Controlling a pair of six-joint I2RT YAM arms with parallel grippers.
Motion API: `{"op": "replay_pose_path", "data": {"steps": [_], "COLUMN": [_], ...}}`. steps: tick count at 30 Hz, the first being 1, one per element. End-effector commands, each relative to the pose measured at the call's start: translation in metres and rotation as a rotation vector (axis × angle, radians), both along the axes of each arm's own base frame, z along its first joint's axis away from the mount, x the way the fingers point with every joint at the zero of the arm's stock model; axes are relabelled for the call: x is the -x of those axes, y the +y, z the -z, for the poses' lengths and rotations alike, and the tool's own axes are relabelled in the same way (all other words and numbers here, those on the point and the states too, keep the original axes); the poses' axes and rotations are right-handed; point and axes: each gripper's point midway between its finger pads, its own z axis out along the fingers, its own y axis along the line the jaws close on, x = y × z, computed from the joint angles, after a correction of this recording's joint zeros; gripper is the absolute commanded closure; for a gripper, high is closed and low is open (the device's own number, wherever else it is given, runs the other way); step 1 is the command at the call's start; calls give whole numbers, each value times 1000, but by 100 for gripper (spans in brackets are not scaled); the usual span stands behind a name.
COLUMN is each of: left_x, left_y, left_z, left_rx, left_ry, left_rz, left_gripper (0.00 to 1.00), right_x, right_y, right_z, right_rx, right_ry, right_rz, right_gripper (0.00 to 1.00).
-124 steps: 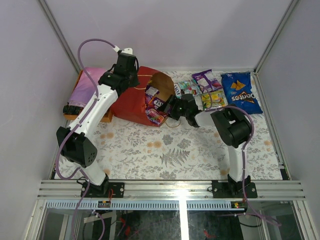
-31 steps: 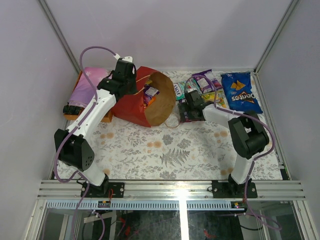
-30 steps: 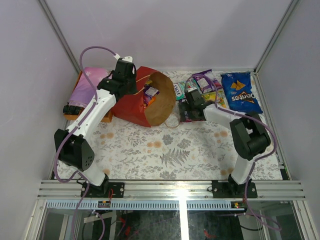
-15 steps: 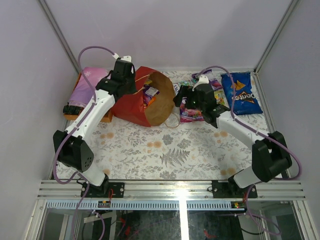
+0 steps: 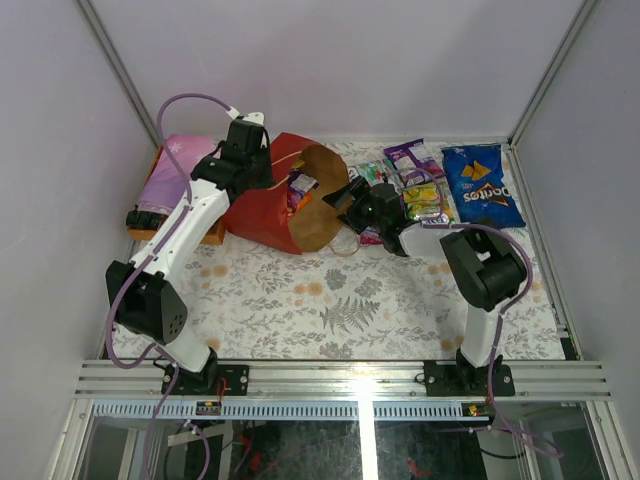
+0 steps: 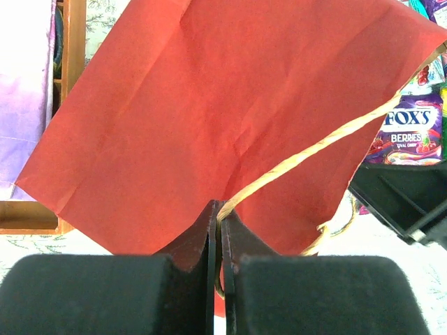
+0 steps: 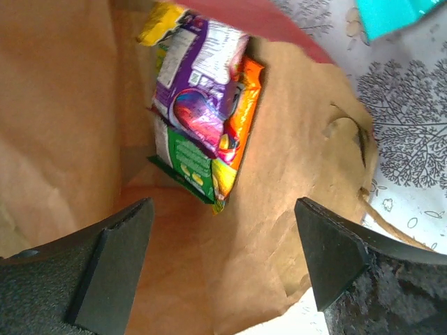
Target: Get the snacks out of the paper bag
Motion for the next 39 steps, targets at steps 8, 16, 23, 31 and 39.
{"op": "replay_pose_path", "data": {"steps": [8,16,23,31,39], "left_x": [-2,-1,-1,-1,-1], "left_y": [1,-1,-1,2,1], "left_z": [-7,-7,-6,-7,-7], "left_rx": [12,20,28,32,38], "left_ry": [-31,-26,-23,-24,-22], "left_rz": [22,29,34,31,36], "left_gripper": [100,100,100,100,100], "right_x": [-53,-72,-82,-101,-109], "right_y": [47,86,105,117,123], "right_z": [-31,8,37,50,32], "right_rx": [-269,-260,-236,-224,-215], "right_ry": [-69,12,51,38,-42], "right_rz": [151,165,162,172,145], "right_gripper": [18,26,31,46,75]}}
